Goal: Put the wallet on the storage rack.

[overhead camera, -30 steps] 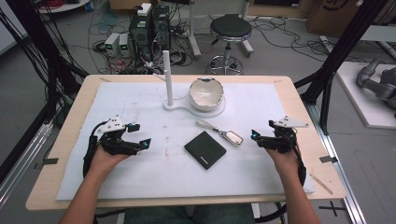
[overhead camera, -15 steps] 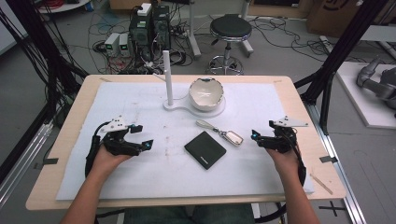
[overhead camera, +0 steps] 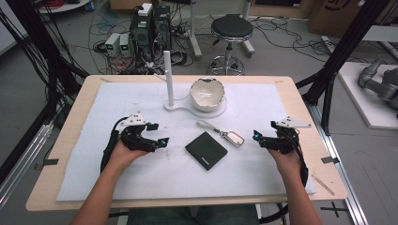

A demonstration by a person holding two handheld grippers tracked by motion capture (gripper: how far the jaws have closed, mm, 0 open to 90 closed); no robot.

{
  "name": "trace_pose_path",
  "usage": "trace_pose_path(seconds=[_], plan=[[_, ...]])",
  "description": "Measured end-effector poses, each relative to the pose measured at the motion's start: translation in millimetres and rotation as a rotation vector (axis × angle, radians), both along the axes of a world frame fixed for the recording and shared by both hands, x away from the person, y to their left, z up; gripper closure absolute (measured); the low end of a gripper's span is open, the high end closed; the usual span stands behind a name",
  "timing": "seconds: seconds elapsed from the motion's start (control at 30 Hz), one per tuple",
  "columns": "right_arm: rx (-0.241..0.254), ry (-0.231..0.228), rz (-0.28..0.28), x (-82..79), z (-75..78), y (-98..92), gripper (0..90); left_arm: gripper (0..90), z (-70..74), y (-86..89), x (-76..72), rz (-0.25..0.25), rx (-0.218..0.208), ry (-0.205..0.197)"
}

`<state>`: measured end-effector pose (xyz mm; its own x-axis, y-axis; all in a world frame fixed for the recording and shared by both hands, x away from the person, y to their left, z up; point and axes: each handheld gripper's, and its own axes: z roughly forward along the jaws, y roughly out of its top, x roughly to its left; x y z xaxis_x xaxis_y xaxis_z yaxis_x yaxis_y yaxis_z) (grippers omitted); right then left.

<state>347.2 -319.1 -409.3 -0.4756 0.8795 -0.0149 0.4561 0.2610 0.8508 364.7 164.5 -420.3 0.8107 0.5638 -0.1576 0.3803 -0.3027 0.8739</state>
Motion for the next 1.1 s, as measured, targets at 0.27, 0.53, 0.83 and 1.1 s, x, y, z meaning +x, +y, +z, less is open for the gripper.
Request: trace_pose_path(seconds=[0.27,0.53,0.83,1.1], plan=[[0.009,-0.017,-0.001,-5.1,1.5,-1.7,16.2,18.4,3.6,-24.3,16.8,-0.03,0.01,0.026],[0.013,-0.026,-0.017,-8.9,-1.3,-9.3,16.2,18.4,-10.9,-68.3,31.9,-0.082,0.045,0.088],[0.015,-0.023,-0.019,-10.0,-2.6,-12.2,16.2,18.4,-23.6,-98.5,37.8,-0.112,0.085,0.138],[0.004,-0.019,-0.016,-9.6,-3.8,-11.4,16.2,19.5,-29.9,-106.3,35.6,-0.13,0.151,0.145]])
